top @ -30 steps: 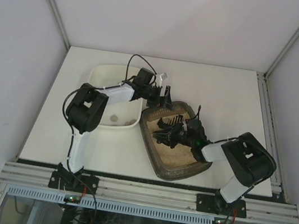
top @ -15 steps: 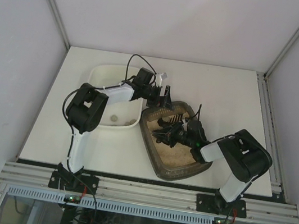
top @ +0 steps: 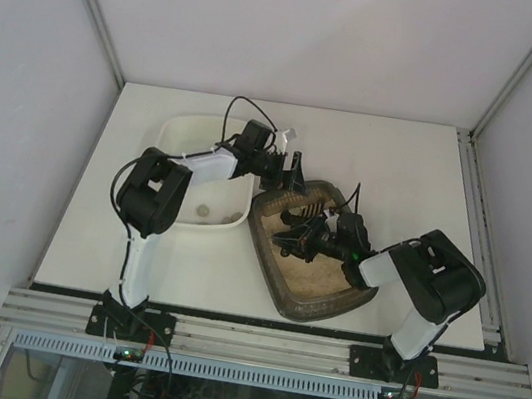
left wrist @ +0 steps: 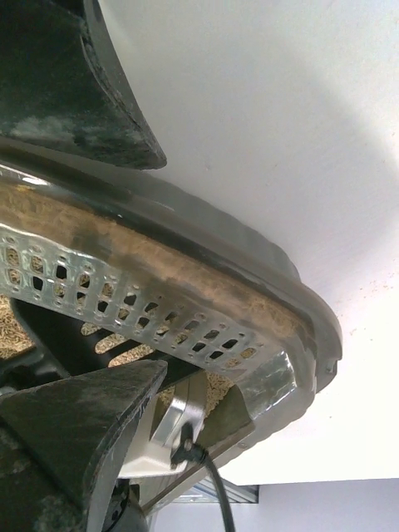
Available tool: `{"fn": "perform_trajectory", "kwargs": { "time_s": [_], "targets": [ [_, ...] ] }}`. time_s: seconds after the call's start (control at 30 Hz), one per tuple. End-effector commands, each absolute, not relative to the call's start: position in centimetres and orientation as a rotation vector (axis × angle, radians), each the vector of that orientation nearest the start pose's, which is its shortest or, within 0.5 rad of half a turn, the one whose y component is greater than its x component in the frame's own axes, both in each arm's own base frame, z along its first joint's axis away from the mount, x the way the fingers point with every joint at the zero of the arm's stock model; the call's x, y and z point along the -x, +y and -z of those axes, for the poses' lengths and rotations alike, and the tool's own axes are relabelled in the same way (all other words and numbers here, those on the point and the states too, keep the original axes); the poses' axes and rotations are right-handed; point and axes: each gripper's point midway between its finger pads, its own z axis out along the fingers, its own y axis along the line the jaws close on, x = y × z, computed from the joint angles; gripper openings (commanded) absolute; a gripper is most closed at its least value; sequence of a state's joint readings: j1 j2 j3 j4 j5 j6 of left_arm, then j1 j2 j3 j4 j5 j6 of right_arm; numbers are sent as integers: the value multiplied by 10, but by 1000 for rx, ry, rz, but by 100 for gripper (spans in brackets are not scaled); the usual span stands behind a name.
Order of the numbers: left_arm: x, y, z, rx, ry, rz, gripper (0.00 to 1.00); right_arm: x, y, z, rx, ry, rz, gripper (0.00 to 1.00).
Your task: Clean the litter box
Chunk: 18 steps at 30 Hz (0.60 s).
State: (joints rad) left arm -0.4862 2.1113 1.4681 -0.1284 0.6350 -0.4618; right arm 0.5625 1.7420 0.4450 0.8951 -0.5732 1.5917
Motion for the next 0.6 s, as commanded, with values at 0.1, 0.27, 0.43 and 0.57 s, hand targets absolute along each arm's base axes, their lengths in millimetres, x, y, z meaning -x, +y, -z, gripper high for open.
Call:
{"fn": "perform_trajectory", "kwargs": {
  "time_s": [0.1, 0.27, 0.43, 0.57],
  "targets": [
    [-397, -333, -90, -351, 2394, 1225, 100, -233, 310, -124, -444, 2276, -1835, 0],
    [-397, -330, -88, -343, 2400, 1224, 100, -223, 302, -130, -429, 2311, -1779, 0],
    [-397, -329, -87, -339, 2403, 1223, 100, -212, 294, -129, -435, 2365, -1731, 0],
    [-396, -328, -86, -340, 2405, 1223, 100, -201, 287, -124, -441, 2415, -1710, 0]
  ]
}}
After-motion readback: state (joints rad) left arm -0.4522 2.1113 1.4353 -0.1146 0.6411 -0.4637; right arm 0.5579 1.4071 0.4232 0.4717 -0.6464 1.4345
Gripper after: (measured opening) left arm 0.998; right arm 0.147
